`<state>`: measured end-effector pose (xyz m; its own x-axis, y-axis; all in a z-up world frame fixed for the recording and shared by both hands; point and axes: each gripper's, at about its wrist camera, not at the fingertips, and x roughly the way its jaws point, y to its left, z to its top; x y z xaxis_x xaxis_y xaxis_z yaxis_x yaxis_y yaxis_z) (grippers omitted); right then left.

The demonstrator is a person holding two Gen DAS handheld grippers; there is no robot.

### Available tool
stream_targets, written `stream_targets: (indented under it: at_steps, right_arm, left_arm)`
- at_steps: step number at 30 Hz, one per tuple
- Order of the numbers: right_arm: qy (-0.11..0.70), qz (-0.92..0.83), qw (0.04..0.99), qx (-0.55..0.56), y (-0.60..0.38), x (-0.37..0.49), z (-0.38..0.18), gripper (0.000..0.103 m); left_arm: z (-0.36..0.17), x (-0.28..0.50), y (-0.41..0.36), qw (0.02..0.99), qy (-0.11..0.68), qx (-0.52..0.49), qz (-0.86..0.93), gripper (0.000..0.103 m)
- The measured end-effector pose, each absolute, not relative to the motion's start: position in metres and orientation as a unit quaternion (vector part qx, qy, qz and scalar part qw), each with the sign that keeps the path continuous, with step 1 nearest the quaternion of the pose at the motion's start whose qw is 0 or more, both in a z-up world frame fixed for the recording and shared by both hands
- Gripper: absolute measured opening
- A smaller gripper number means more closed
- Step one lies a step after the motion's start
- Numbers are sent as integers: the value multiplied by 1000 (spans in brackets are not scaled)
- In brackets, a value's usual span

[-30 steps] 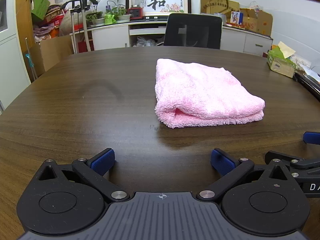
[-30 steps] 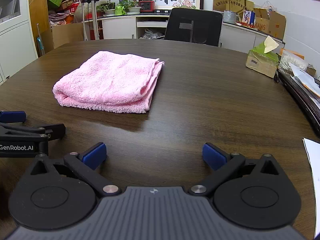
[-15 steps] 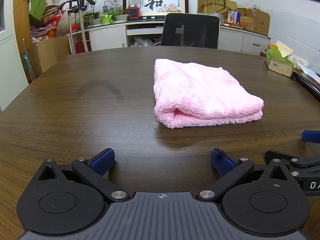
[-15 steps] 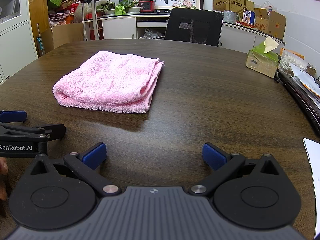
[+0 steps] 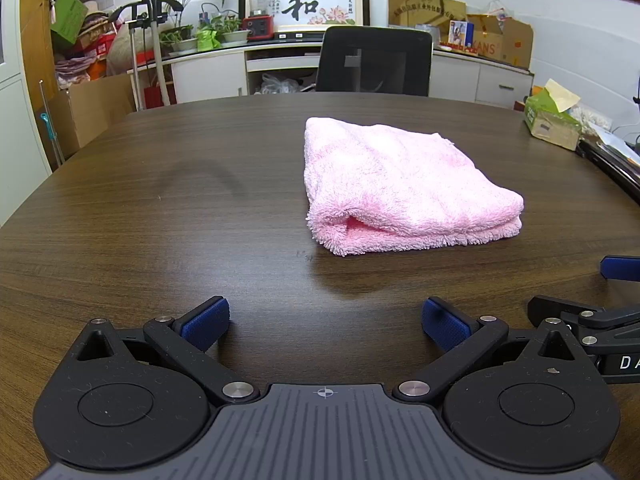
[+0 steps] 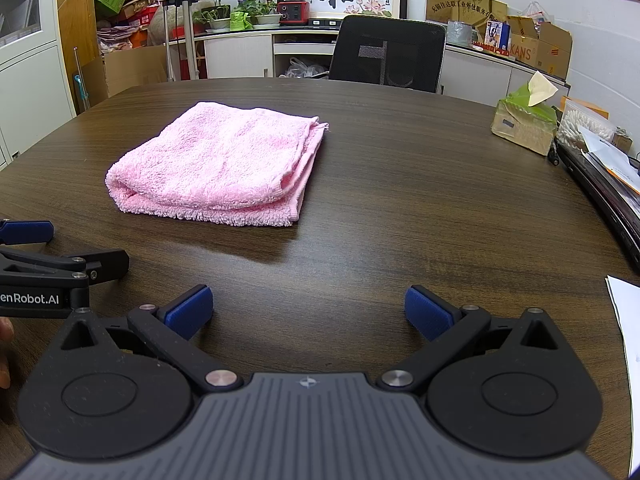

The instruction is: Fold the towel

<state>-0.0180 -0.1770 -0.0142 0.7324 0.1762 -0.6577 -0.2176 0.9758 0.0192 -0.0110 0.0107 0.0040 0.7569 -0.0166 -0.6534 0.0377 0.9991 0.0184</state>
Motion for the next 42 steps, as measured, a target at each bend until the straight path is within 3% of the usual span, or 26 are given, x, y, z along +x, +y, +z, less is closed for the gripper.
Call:
stream_targets:
  at_steps: [42]
  right_arm:
    - [350,106,930,-30,-178,-18,-14,103]
  left_arm:
    - [4,-10,14,937,348,15,-15,103]
